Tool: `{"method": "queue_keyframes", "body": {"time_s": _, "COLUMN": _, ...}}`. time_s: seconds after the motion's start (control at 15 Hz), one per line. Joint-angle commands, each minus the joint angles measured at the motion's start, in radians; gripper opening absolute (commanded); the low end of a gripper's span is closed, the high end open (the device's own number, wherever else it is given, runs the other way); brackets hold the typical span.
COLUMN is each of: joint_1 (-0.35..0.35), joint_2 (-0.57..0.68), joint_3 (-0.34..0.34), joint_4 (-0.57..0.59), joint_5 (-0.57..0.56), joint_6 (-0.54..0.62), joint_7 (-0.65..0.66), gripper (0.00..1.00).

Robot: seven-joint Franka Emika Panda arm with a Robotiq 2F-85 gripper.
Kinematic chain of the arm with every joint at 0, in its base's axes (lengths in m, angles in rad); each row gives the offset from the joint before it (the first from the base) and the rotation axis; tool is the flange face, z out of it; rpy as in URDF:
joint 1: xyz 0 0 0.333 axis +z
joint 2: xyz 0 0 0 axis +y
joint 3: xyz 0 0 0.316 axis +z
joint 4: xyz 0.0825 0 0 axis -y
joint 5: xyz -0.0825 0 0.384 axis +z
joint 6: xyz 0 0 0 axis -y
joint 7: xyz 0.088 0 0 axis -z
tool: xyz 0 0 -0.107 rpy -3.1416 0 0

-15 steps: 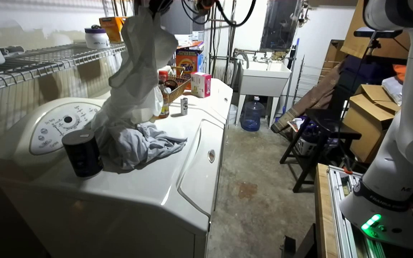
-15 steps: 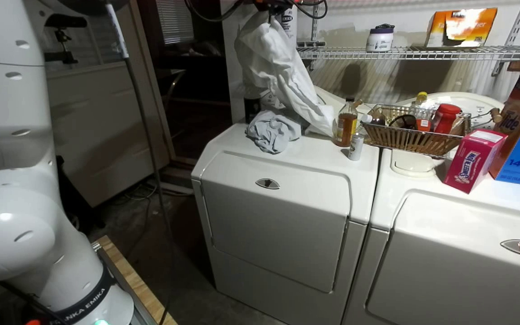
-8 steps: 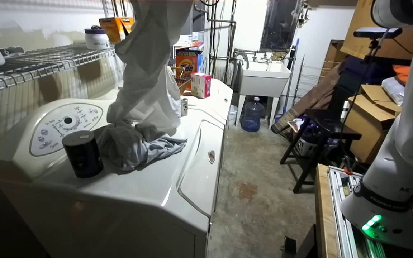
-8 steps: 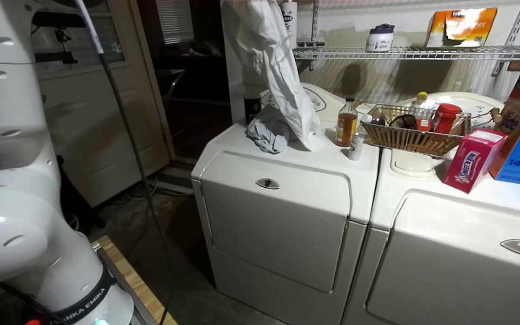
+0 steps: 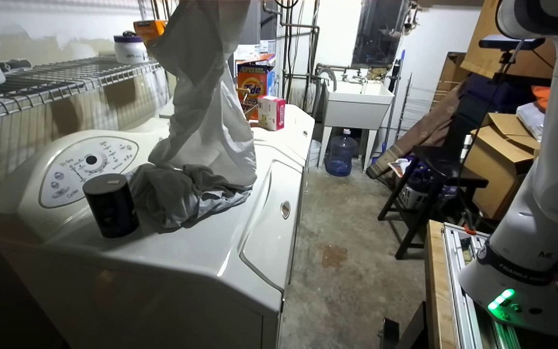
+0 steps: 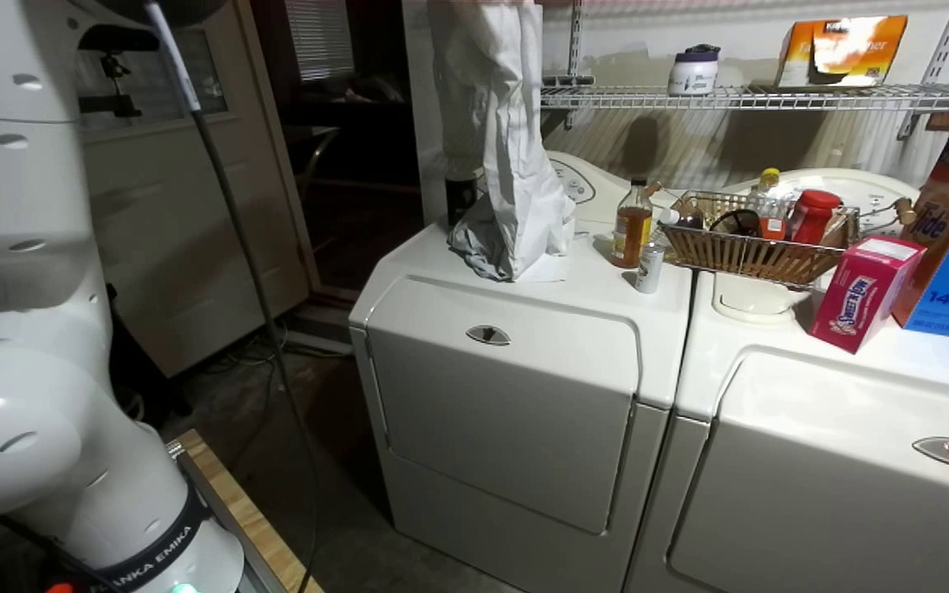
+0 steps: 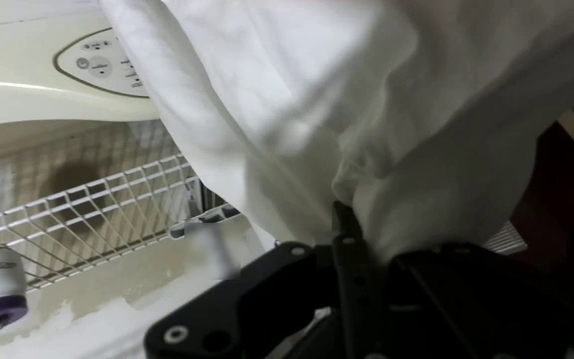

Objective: Pick up the white clothing then place it back down on the washing machine.

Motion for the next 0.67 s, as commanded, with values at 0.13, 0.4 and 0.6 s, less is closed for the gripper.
{"method": "queue_keyframes", "body": {"time_s": 0.13, "joint_1": 0.012, "joint_2": 0.116, "joint_3": -0.037, "joint_4": -0.127, "joint_5": -0.026, "joint_6": 0.26, "joint_7": -0.064, "gripper": 0.01}}
{"method": "queue_keyframes", "body": {"time_s": 0.4, "joint_1": 0.026, "joint_2": 0.178, "joint_3": -0.078, "joint_4": -0.228, "joint_5": -0.082, "joint_6": 0.417, "joint_7": -0.093, "gripper": 0.01}}
{"method": "queue_keyframes", "body": {"time_s": 0.6, "joint_1": 0.052, "joint_2": 0.201, "joint_3": -0.129, "joint_4": -0.301, "joint_5": -0.16, "joint_6": 0.482, "joint_7": -0.078, "gripper": 0.01}}
